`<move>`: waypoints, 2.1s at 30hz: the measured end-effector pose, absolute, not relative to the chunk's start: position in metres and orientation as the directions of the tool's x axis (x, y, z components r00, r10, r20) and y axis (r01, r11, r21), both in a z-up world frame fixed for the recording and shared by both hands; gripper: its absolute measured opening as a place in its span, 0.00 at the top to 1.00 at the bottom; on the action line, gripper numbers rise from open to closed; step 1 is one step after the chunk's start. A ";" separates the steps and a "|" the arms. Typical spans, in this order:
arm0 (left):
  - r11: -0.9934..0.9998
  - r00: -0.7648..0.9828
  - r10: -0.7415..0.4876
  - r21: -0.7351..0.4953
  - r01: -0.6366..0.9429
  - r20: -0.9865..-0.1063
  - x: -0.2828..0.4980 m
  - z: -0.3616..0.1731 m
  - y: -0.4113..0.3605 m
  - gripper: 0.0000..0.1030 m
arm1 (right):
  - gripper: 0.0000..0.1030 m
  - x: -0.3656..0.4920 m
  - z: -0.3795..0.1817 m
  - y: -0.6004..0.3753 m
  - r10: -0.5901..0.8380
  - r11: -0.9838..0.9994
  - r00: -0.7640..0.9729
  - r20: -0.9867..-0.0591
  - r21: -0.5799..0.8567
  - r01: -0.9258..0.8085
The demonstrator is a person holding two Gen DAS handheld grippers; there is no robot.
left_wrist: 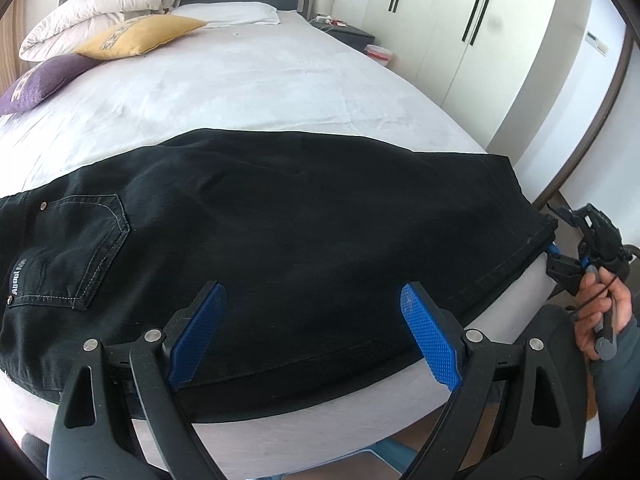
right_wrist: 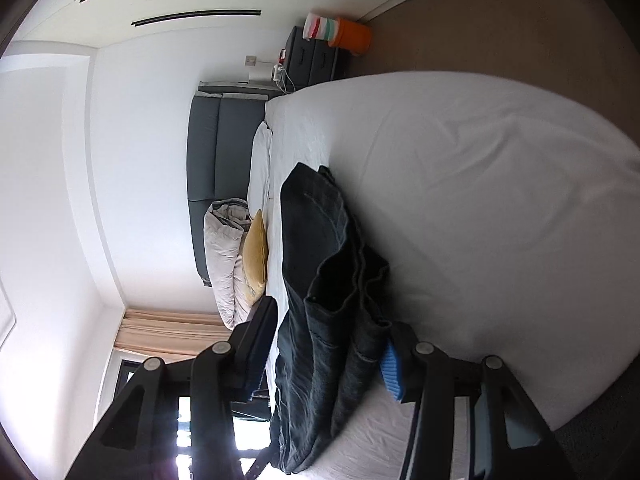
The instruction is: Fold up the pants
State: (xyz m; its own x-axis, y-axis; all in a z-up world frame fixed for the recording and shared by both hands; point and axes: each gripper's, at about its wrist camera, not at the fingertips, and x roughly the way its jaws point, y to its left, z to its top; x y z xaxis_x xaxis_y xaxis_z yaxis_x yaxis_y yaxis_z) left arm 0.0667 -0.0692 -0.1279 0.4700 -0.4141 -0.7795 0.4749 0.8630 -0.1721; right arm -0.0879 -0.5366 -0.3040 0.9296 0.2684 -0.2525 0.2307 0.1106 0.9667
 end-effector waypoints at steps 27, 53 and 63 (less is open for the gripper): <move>0.784 0.309 -0.457 -0.214 0.583 -0.834 0.130 -0.172 -0.211 0.10 | 0.91 -0.060 -0.271 -0.510 0.132 0.355 0.863 -0.487 0.836 0.418; 0.655 0.386 -0.721 -0.748 0.107 -0.576 0.177 -0.165 0.042 0.08 | 0.94 0.077 -0.205 -0.169 0.272 0.962 0.612 -0.742 0.218 -0.163; 0.621 0.238 -0.773 -0.779 0.091 -0.588 0.204 -0.169 0.003 0.07 | 0.94 0.057 -0.182 -0.172 0.242 0.970 0.693 -0.679 0.163 -0.179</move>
State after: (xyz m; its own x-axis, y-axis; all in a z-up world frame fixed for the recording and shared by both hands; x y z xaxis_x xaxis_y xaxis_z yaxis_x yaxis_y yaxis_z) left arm 0.2041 0.0034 -0.1691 0.2378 -0.7728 -0.5885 0.0909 0.6209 -0.7786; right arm 0.0569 -0.1717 -0.1819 0.6931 0.2422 -0.6789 -0.1791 0.9702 0.1633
